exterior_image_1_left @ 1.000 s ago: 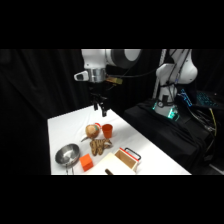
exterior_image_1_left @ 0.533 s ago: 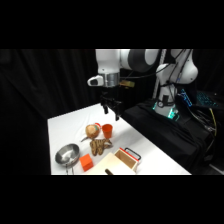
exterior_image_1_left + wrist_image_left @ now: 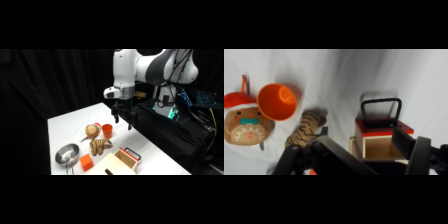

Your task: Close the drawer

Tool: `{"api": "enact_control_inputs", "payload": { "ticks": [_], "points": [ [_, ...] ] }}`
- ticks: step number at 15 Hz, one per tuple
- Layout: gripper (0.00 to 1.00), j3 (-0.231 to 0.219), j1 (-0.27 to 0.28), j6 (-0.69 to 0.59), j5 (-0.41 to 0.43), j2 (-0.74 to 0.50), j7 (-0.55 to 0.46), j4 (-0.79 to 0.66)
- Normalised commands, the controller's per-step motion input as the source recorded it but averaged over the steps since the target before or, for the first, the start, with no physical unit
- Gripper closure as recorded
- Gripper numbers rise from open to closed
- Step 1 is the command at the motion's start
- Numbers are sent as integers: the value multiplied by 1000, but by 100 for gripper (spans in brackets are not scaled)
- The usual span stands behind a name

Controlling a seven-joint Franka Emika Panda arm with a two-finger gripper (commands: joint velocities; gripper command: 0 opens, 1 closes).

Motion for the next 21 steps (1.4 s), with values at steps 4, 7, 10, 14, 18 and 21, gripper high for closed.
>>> {"api": "enact_control_inputs", "payload": {
  "ticks": [4,7,10,14,18,21],
  "points": [
    [0,46,86,463,305,-60,-182,-288],
    [0,51,76,445,305,17,-254,-218],
    [0,90,71,514,324,169,-321,-115],
    [0,185,-39,581,262,339,-286,7],
    [0,197,-92,515,190,362,-233,92],
    [0,201,-169,425,40,296,-126,116]
  ]
}}
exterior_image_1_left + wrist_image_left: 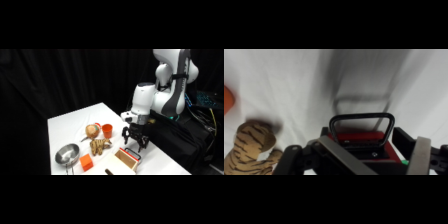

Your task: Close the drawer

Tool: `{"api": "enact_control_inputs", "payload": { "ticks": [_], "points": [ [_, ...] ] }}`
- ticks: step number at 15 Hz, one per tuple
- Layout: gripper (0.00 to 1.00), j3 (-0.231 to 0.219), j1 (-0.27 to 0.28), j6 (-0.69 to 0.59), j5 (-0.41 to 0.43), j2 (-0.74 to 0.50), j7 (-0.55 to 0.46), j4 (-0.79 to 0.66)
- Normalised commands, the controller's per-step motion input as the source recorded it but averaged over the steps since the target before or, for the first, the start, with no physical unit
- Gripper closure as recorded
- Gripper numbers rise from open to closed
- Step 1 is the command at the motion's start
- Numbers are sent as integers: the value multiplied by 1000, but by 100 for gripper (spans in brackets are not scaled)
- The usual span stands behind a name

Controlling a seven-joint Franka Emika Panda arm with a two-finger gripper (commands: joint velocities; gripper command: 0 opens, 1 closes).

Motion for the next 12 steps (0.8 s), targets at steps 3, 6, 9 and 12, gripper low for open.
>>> {"api": "enact_control_inputs", "payload": {
  "ticks": [3,6,9,12],
  "points": [
    [0,3,-130,432,-598,206,416,77],
    [0,-128,-12,351,-424,168,290,104],
    [0,-118,16,260,-284,144,206,118],
    [0,-85,112,174,-144,28,206,73]
  ]
}}
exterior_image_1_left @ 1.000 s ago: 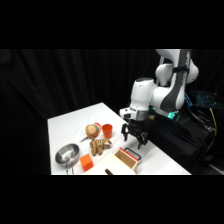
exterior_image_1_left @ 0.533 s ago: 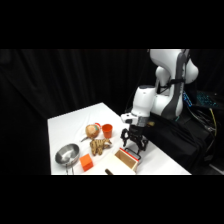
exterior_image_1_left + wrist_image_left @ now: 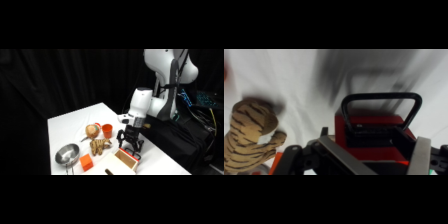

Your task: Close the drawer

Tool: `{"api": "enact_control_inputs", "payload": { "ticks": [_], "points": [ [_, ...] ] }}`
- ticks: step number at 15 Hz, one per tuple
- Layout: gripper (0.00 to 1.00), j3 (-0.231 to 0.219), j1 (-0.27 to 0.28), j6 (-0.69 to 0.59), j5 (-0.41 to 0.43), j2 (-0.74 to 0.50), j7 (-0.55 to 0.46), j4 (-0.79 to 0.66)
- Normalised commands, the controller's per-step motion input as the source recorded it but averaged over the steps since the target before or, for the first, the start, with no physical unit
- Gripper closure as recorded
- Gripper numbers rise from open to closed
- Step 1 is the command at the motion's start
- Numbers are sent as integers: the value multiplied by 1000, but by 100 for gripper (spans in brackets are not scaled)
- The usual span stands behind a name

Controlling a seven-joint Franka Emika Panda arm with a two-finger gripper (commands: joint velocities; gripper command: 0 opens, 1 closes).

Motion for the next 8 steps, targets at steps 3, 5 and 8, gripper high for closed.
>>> {"api": "enact_control_inputs", "payload": {
  "ticks": [3,5,8],
  "points": [
    [0,-74,129,111,-107,-4,185,98],
    [0,-82,114,88,-109,38,154,156],
    [0,-66,68,90,-132,119,142,223]
  ]
}}
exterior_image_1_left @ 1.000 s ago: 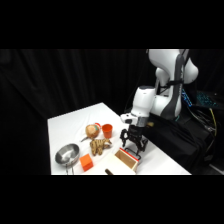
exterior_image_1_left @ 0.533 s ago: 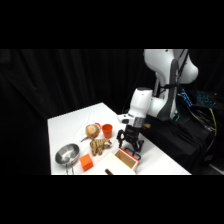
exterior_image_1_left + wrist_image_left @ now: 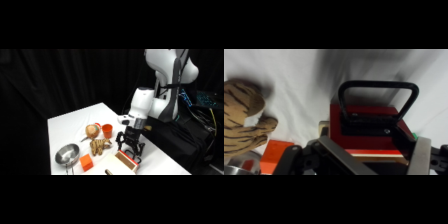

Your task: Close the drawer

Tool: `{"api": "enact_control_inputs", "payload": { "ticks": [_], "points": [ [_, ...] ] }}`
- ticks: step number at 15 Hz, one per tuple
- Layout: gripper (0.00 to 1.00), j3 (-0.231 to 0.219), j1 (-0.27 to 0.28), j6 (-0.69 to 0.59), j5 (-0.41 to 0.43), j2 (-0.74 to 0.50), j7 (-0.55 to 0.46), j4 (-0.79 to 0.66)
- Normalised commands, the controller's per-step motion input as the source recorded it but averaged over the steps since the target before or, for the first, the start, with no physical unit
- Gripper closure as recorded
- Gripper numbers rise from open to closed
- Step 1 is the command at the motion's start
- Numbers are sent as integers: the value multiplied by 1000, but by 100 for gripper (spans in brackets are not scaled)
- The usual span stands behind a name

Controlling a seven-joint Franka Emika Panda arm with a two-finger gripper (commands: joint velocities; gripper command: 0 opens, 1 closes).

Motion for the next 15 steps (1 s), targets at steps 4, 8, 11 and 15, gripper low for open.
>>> {"api": "enact_control_inputs", "payload": {
  "ticks": [4,8,11,15],
  "points": [
    [0,-37,12,99,-159,202,137,277],
    [0,-23,-20,76,-171,192,130,276],
    [0,-17,-40,46,-178,129,126,245],
    [0,-57,-18,-77,-155,42,121,160]
  ]
}}
